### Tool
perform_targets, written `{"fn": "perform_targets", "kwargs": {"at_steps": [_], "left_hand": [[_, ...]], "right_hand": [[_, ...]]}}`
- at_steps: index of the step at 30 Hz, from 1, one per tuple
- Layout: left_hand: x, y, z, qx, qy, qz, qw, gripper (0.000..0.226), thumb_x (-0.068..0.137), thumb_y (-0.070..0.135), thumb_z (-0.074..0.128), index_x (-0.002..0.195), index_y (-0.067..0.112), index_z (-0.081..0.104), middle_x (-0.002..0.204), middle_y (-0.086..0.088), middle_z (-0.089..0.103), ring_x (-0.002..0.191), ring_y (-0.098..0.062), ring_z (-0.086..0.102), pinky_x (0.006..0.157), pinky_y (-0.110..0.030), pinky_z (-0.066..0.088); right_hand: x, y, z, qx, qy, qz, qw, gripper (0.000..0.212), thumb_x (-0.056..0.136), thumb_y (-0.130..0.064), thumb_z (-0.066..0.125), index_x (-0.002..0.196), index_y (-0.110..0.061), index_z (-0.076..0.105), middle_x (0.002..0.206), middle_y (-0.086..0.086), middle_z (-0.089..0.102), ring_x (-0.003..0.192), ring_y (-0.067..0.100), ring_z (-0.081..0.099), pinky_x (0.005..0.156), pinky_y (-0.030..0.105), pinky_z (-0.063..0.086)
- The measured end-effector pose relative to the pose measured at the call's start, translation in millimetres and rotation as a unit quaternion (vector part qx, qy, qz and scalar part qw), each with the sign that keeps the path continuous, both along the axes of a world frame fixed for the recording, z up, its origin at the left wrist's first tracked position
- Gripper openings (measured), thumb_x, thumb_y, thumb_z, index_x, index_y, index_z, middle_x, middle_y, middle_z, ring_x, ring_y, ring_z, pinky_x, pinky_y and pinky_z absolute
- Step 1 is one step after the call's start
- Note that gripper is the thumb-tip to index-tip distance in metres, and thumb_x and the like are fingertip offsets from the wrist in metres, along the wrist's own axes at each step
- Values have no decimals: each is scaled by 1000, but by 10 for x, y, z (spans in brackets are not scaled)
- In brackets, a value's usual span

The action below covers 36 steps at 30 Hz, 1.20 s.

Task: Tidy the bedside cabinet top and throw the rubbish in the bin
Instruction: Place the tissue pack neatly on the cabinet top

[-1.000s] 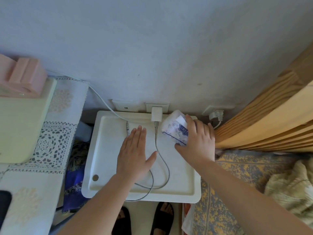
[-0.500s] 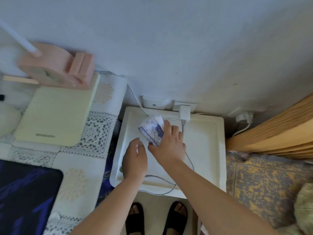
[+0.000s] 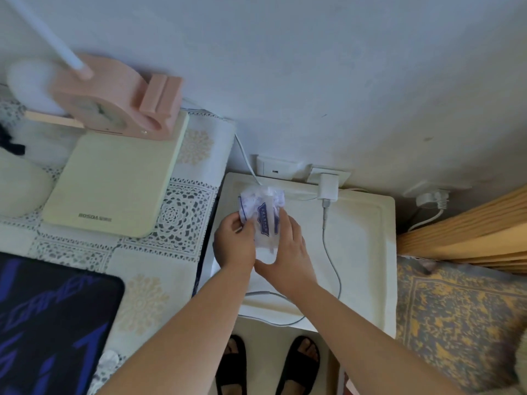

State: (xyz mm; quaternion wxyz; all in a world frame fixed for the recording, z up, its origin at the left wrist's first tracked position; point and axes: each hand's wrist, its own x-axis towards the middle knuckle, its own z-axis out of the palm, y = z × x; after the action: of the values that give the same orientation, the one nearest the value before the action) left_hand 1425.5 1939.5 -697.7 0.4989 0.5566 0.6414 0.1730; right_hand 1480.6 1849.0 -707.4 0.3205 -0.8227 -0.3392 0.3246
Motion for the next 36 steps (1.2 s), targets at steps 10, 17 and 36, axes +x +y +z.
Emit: {"fn": "perform_targets", "kwargs": {"at_steps": [10,17,36], "left_hand": [[163,411,-214,27,76,-50,995,22,90,12,49,73,16,62,81,-16,66,76,-34,60,73,-40,52],[-3,486,-272,74,157,-67,982,26,94,13,43,110,6,62,111,-19,66,97,-38,60,78,-36,43],[-120,-286,-566,252,209,-253,911,63,90,27,56,146,20,29,157,-9,22,145,-28,16,114,-46,23]], "right_hand": [[227,-502,-54,-66,-227,49,970,71,89,-41,39,149,-19,9,158,-1,16,146,16,4,118,40,9],[558,-1187,-235,-137,-269,-40,953,64,94,-48,22,149,-19,10,158,3,16,146,17,4,118,37,3],[644,-1501,-543,-239,-322,41,915,63,93,-47,22,148,-17,19,157,7,20,145,21,11,117,36,2]]}}
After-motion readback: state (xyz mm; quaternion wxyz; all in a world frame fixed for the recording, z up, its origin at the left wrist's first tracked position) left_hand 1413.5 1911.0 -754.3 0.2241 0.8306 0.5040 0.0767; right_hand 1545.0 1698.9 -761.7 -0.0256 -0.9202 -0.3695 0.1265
